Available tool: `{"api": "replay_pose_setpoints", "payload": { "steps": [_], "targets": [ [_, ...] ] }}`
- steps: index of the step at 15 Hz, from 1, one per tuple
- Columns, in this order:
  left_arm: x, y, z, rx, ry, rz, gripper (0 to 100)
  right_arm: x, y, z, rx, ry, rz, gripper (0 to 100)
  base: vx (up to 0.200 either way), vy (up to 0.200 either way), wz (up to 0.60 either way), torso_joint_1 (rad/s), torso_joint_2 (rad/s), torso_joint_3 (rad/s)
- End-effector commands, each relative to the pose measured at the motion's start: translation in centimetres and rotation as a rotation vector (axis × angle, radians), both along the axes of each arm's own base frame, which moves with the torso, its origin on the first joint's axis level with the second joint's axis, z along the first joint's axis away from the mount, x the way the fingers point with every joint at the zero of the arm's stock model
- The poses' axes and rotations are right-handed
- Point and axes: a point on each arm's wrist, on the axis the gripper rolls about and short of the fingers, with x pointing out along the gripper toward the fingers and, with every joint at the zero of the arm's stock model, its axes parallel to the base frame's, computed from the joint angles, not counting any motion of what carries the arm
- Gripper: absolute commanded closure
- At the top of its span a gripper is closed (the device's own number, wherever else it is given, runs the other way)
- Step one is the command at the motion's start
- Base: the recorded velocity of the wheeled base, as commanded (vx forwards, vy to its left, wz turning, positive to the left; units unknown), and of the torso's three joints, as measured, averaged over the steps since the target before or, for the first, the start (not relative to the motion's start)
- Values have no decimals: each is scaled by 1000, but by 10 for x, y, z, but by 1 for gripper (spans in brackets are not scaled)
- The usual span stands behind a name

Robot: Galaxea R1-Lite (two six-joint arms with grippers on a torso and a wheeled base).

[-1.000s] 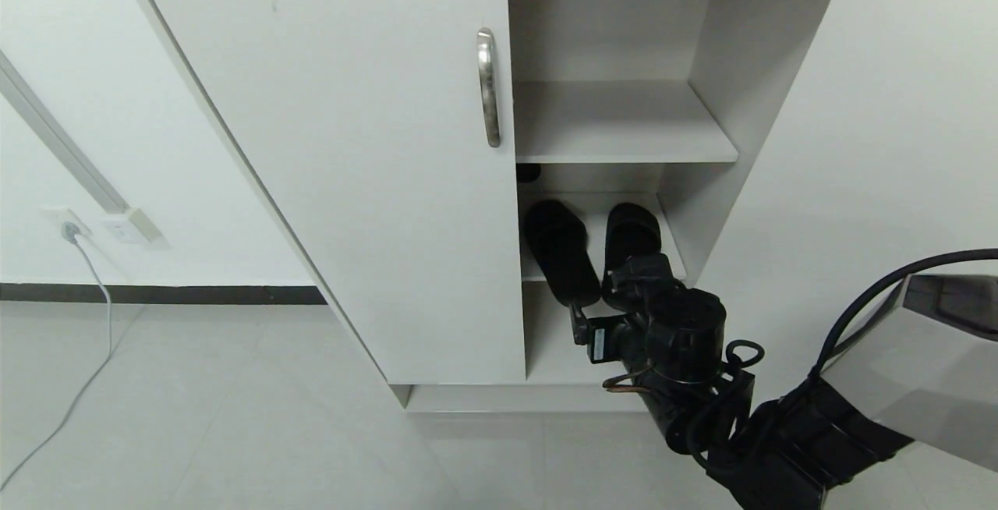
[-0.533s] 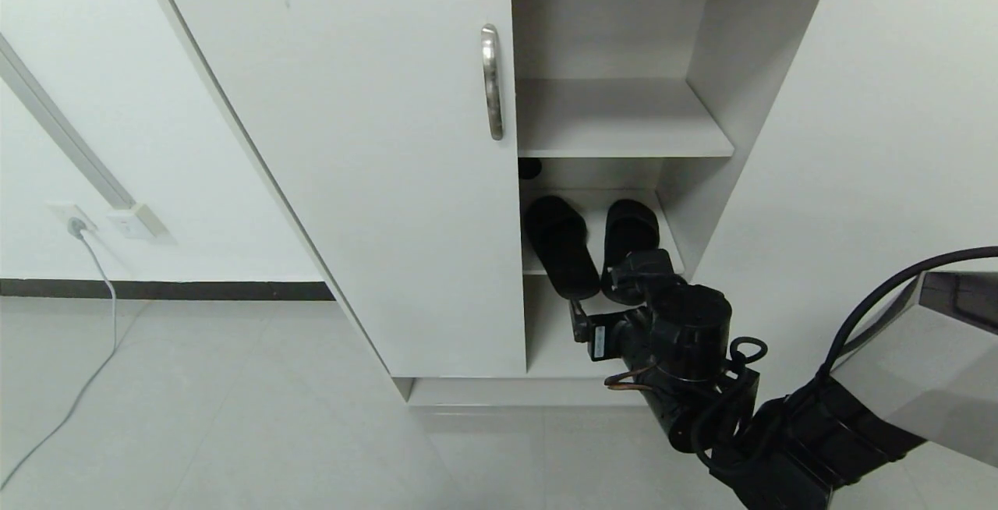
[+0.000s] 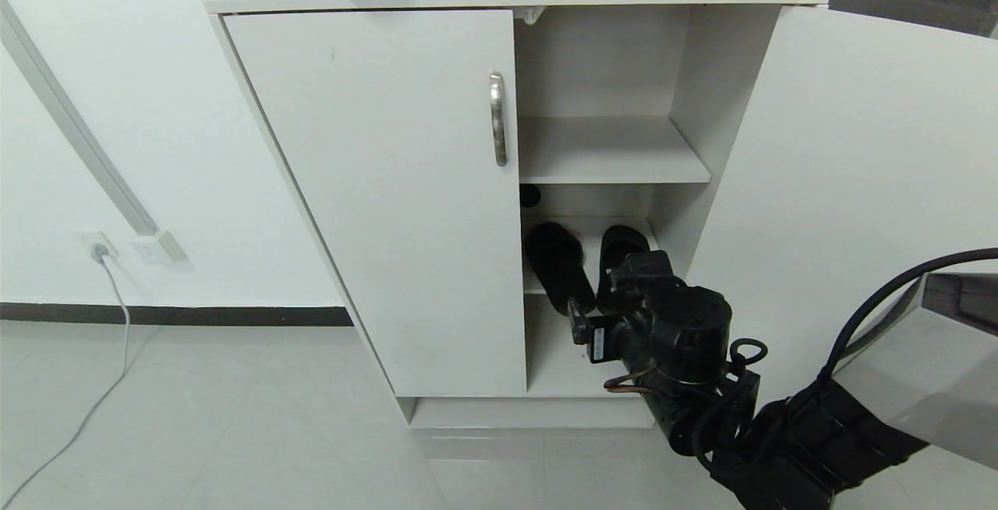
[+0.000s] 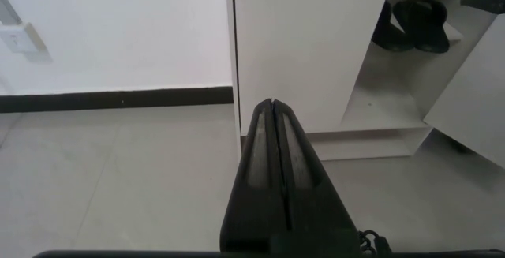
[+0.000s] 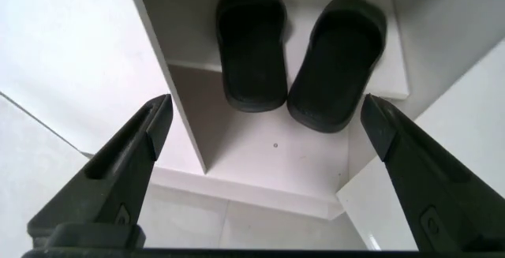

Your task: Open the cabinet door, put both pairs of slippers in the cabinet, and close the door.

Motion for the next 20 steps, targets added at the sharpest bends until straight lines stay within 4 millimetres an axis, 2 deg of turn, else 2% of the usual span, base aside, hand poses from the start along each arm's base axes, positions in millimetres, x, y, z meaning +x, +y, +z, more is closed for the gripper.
{"api": "replay_pose_setpoints", "payload": {
  "steps": [1, 10, 20],
  "targets": [
    [0, 0, 0, 0, 2, 0, 100, -1, -1, -3, -8, 8, 2, 0, 0, 0, 0, 2, -2, 163],
    [0, 0, 0, 0, 2, 0, 100, -5, -2, -9, -27, 28, 17, 0, 0, 0, 0, -1, 0, 11],
    [0, 0, 0, 0, 2, 0, 100, -12, -7, -12, -57, -21, 56, 0, 0, 200, 0, 1, 3, 3]
  ]
}}
